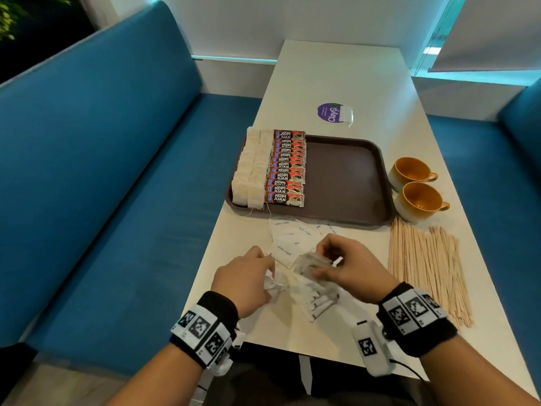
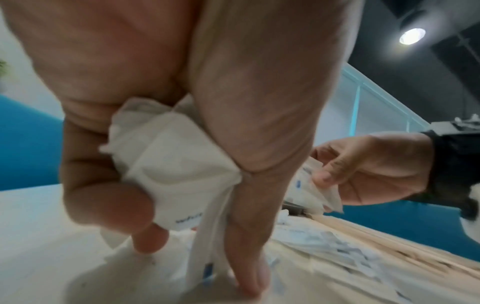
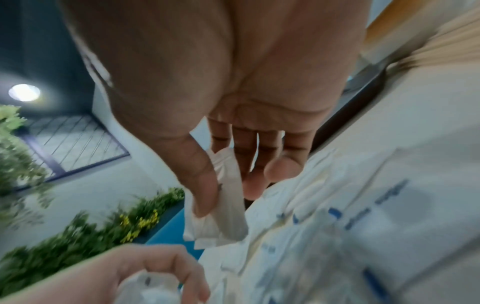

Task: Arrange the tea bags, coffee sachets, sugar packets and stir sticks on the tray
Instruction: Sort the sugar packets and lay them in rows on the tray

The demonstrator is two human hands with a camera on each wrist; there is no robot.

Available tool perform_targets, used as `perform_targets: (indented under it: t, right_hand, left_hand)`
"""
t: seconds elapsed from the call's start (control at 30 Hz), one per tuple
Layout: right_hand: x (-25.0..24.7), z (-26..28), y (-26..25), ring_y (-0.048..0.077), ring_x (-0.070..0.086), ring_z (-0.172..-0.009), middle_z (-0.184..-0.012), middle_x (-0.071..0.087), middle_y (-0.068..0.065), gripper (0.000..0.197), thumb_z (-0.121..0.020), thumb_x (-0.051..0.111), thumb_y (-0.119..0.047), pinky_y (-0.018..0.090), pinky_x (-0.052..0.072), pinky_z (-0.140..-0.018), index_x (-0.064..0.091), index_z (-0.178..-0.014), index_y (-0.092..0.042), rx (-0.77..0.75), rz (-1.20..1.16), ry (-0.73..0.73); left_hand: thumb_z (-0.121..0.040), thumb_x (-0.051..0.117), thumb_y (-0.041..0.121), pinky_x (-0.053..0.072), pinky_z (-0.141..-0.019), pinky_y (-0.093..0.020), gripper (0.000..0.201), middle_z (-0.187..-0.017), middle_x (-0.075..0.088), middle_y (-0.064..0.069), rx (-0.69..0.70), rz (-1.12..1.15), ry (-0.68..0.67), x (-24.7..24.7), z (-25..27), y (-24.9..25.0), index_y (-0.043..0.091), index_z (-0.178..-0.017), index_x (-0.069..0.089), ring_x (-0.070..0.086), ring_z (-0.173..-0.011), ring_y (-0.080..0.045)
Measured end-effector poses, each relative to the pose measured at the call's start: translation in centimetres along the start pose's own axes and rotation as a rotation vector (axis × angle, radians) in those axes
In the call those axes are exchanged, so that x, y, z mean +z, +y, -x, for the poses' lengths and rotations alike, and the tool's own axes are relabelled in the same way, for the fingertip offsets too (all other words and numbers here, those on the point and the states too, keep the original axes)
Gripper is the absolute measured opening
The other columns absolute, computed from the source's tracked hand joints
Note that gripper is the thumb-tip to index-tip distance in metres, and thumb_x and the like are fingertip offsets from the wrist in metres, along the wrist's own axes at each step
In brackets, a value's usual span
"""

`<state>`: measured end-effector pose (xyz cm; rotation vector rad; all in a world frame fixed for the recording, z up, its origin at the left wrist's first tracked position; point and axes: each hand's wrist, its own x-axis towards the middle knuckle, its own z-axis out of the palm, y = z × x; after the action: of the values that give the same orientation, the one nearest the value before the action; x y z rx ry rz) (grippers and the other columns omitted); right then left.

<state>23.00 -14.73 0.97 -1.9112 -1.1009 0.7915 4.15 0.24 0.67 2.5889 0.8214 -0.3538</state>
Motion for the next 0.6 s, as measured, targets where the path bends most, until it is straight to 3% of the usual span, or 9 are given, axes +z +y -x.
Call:
perform_targets:
  t: [0.17,0.23,0.43,0.53,0.6]
  right_hand:
    - [-2.3,1.0,1.0,0.018,0.067,-0.078,-0.087,0.072,0.005,0.025,-0.075,0.087,-0.008,0.022,0.056,-0.073,0.067,-0.090,-0.010,0.061,-0.081,0.074]
    - [-2.5,1.4,1.4,0.019,0.068,-0.079,-0.087,0.073,0.005,0.026,-0.075,0.088,-0.009,0.025,0.057,-0.074,0.068,-0.090,-0.011,0.075,-0.089,0.083]
    - [-2.0,2.3,1.8,0.011,0.069,-0.079,-0.088,0.074,-0.001,0.023,-0.076,0.088,-0.014,0.024,0.058,-0.075,0.069,-0.090,-0.016,0.119,-0.119,0.049]
    - [-1.7,2.4,1.6,0.014,0.070,-0.080,-0.089,0.075,0.002,0.022,-0.075,0.088,-0.012,0.029,0.060,-0.078,0.072,-0.090,-0.014,0.120,-0.162,0.027]
    - [-1.5,2.3,1.5,0.019,0.071,-0.080,-0.088,0.075,0.007,0.022,-0.075,0.088,-0.010,0.031,0.060,-0.079,0.073,-0.091,-0.009,0.113,-0.224,0.008]
  left_hand:
    - [-0.081,0.077,0.038,0.050,-0.083,-0.039,0.058,-0.119,0.056,0.009,-0.034,-0.028,0.002,0.3,-0.7,0.9,0.039,-0.128,0.043,0.059,-0.104,-0.020]
    - [-0.078,0.080,0.037,0.050,-0.084,-0.039,0.063,-0.119,0.055,0.009,-0.057,-0.018,-0.029,0.1,-0.9,0.9,0.039,-0.130,0.044,0.059,-0.104,-0.020]
    - [-0.069,0.084,0.035,0.047,-0.072,-0.034,0.049,-0.106,0.047,0.013,-0.043,0.035,-0.045,0.2,-1.3,0.6,0.041,-0.100,0.046,0.058,-0.089,-0.017]
    - [-0.068,0.081,0.032,0.043,-0.065,-0.031,0.043,-0.095,0.056,0.013,-0.038,0.110,-0.053,0.0,-1.3,0.3,0.039,-0.095,0.048,0.058,-0.086,-0.016]
    - [-0.065,0.082,0.032,0.050,-0.068,-0.032,0.040,-0.090,0.061,0.013,-0.036,0.212,-0.062,0.0,-1.5,-0.3,0.037,-0.089,0.050,0.059,-0.085,-0.016]
